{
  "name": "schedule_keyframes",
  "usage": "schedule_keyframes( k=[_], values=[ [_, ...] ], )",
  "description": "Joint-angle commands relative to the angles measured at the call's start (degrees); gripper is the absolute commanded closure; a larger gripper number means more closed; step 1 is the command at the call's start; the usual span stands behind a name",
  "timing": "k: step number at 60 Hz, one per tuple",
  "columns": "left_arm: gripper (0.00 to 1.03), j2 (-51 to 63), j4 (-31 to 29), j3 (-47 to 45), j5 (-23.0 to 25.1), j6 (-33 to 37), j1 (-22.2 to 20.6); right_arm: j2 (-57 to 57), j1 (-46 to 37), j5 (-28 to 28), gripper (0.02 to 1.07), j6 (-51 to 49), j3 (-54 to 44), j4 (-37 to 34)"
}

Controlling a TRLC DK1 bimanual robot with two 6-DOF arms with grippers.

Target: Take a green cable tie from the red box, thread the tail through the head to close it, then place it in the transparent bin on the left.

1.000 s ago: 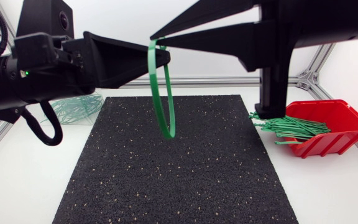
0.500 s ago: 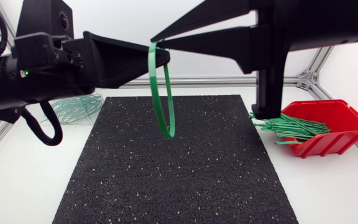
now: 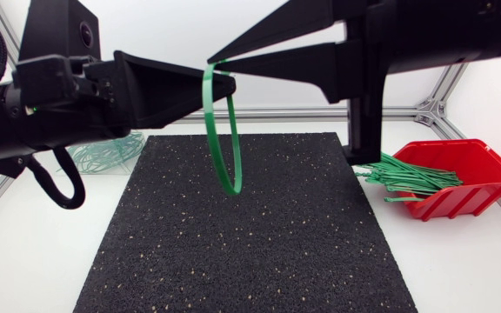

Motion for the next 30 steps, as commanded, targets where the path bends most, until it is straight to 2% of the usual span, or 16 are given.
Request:
schedule_keyframes(
  k=[1, 30],
  values=[
    [1.0, -2.3, 1.2, -0.9, 1.1, 0.3, -1.1, 1.5, -1.1, 1.0, 1.01, 2.4, 0.5, 0.5],
    [1.0, -3.7, 1.2, -0.7, 1.1, 0.7, -1.2, 3.0, -3.8, 0.7, 1.01, 4.1, 0.7, -0.3]
  ],
)
